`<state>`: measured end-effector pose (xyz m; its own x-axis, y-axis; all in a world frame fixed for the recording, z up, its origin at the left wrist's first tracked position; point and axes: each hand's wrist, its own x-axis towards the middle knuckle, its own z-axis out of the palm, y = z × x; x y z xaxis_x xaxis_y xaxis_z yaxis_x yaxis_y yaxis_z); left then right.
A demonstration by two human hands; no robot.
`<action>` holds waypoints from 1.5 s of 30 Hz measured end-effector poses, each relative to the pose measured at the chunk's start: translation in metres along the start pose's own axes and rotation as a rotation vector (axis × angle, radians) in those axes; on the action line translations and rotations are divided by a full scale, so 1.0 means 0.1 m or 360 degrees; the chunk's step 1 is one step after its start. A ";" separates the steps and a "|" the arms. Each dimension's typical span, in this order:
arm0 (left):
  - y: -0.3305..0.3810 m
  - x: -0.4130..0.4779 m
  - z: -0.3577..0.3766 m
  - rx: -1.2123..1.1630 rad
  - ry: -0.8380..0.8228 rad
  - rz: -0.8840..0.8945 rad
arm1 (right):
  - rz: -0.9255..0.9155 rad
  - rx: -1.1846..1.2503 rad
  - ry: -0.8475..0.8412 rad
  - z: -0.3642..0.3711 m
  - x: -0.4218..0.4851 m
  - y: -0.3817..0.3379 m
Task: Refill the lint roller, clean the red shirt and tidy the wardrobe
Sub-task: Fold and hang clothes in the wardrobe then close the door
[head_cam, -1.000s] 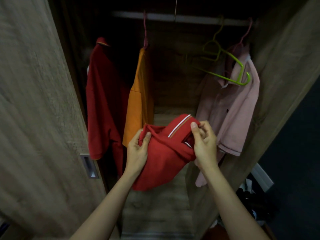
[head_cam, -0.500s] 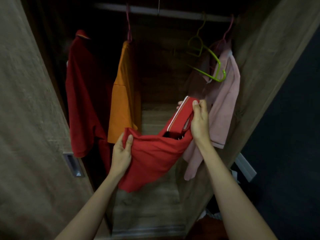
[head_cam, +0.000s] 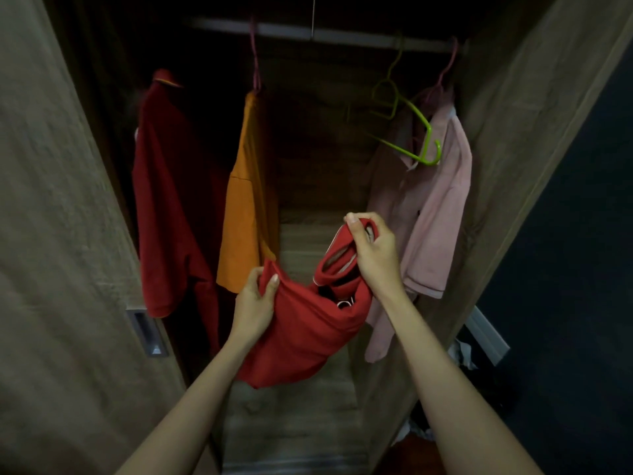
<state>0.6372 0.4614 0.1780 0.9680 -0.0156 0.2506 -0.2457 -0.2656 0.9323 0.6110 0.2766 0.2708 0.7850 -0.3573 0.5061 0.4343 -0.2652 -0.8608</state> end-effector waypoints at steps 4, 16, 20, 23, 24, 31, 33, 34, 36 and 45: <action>0.25 -0.07 0.02 0.0000 0.0105 0.0204 | -0.0051 -0.0034 0.0165 0.08 0.04 -0.01; 0.68 -0.22 0.17 -0.0051 -0.0267 -0.0078 | 0.0012 -0.0192 0.0288 0.10 -0.06 0.17; 0.76 -0.10 0.21 -0.0438 -0.0470 -0.0351 | 0.0030 -0.0112 0.0297 0.04 -0.08 0.18; 0.86 0.04 0.16 -0.0653 -0.0618 -0.0330 | 0.0099 -0.0042 0.0269 -0.03 -0.05 0.19; 0.88 0.10 0.13 -0.0621 -0.0682 -0.0266 | 0.0121 -0.0006 0.0232 -0.05 -0.04 0.19; 0.99 0.32 0.12 -0.0701 -0.0855 -0.0063 | 0.0096 0.0050 0.0011 -0.22 0.00 0.12; 1.00 0.35 0.14 -0.0887 -0.0831 -0.0143 | 0.0055 0.0032 -0.0113 -0.25 0.02 0.09; 1.00 0.37 0.14 -0.0977 -0.0816 -0.0183 | 0.0043 0.0004 -0.0194 -0.28 0.04 0.09; 1.01 0.39 0.12 -0.1124 -0.0798 -0.0245 | 0.0054 -0.0023 -0.0372 -0.36 0.07 0.09; 1.17 0.50 -0.01 -0.1187 -0.0668 -0.0476 | 0.0093 -0.0070 -0.0500 -0.35 0.17 -0.05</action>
<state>0.6564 0.4306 0.2997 0.9004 -0.4349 -0.0086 0.1904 0.3762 0.9068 0.6069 0.2408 0.2854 0.9090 -0.0812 0.4088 0.3702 -0.2933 -0.8814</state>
